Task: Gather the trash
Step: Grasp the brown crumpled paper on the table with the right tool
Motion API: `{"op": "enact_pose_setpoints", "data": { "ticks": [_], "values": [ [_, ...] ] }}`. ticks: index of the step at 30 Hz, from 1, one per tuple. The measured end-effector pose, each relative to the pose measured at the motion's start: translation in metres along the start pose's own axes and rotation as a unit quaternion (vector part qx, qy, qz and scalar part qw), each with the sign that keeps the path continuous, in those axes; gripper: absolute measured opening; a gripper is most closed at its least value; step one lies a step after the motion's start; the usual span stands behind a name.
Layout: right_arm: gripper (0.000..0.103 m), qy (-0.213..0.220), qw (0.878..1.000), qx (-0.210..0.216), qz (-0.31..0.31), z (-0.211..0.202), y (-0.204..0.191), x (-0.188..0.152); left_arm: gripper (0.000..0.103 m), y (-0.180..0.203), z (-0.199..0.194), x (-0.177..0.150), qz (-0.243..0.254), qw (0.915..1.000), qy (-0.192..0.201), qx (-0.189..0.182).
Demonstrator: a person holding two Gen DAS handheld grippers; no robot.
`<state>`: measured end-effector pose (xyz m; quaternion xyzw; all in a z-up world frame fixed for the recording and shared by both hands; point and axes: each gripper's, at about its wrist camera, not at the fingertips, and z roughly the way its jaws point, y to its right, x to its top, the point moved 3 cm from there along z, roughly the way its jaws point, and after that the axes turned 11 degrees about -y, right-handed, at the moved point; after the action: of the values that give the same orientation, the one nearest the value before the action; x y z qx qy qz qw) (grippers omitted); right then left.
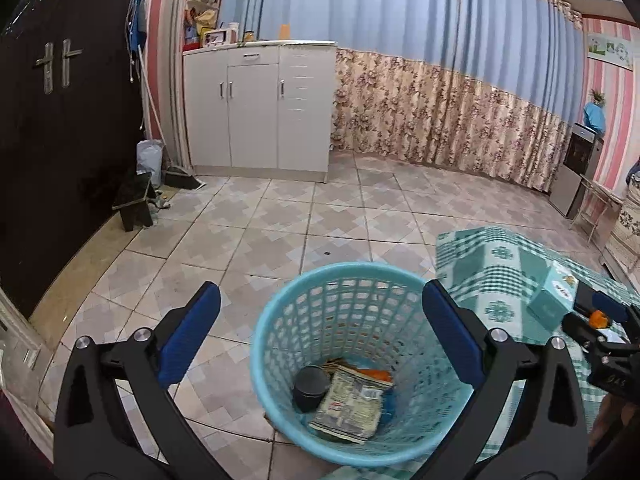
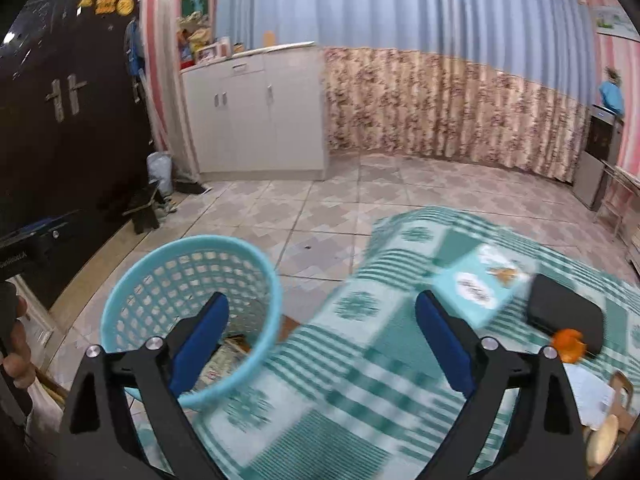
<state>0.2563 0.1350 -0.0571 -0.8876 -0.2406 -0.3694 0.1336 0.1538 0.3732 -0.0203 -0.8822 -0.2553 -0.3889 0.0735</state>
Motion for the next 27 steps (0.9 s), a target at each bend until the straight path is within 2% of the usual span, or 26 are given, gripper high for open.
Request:
{"op": "enact_pose_setpoints", "data": {
  "ticks": [9, 16, 23, 27],
  "values": [
    [0.093, 0.004, 0.996, -0.057, 0.070, -0.051, 0.109, -0.037, 0.098, 0.072, -0.015, -0.019, 0.029, 0.9991, 0.001, -0.031],
    [0.094, -0.001, 0.984, -0.131, 0.122, -0.092, 0.205, -0.086, 0.098, 0.135, -0.008, -0.044, 0.044, 0.9964, -0.011, -0.072],
    [0.094, -0.021, 0.966, -0.191, 0.175, -0.116, 0.280, -0.145, 0.098, 0.210, 0.006, -0.079, 0.081, 0.9894, -0.046, -0.112],
    [0.094, -0.036, 0.962, -0.200, 0.183, -0.115, 0.298, -0.167, 0.098, 0.247, 0.018, -0.103, 0.103, 0.9826, -0.079, -0.133]
  ]
}}
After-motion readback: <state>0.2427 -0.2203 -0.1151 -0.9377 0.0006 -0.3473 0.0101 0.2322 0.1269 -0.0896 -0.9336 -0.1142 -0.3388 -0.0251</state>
